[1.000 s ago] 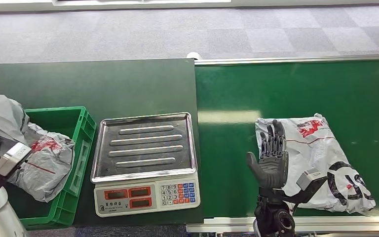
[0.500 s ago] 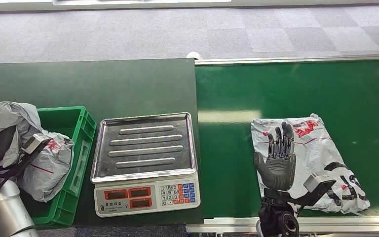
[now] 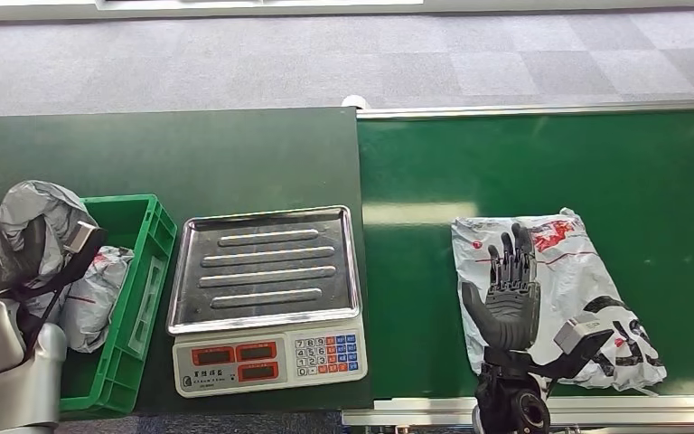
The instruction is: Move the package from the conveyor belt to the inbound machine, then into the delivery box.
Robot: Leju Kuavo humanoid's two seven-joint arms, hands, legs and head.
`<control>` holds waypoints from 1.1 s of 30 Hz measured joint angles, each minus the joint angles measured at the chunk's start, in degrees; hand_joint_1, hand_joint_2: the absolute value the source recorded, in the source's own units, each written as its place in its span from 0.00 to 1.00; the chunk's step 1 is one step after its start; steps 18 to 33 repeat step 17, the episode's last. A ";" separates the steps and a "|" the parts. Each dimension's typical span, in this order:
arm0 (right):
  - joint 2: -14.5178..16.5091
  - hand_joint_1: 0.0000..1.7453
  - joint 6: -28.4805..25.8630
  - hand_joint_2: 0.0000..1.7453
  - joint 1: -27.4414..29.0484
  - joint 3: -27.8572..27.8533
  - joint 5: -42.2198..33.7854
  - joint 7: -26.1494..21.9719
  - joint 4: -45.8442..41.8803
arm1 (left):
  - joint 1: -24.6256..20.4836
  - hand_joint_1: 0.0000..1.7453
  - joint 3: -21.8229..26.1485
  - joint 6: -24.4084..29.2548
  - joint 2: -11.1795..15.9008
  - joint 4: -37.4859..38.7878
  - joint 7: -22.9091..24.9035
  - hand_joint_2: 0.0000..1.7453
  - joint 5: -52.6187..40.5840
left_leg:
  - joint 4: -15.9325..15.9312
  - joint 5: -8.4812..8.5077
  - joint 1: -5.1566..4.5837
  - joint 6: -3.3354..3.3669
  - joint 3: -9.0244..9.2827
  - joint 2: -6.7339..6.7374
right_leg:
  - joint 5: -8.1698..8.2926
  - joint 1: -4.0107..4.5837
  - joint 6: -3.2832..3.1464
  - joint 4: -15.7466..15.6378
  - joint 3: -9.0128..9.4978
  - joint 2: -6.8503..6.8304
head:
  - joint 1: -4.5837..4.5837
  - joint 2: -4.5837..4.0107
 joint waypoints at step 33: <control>0.61 0.00 0.45 1.00 0.38 -0.78 0.42 0.01 0.00 | 1.05 0.00 3.18 0.04 -3.37 -7.19 -20.11 0.00 4.38 | 0.00 0.00 -0.01 0.00 -0.01 0.01 | 0.00 -0.01 0.00 0.00 -0.02 0.01 | -0.01 0.00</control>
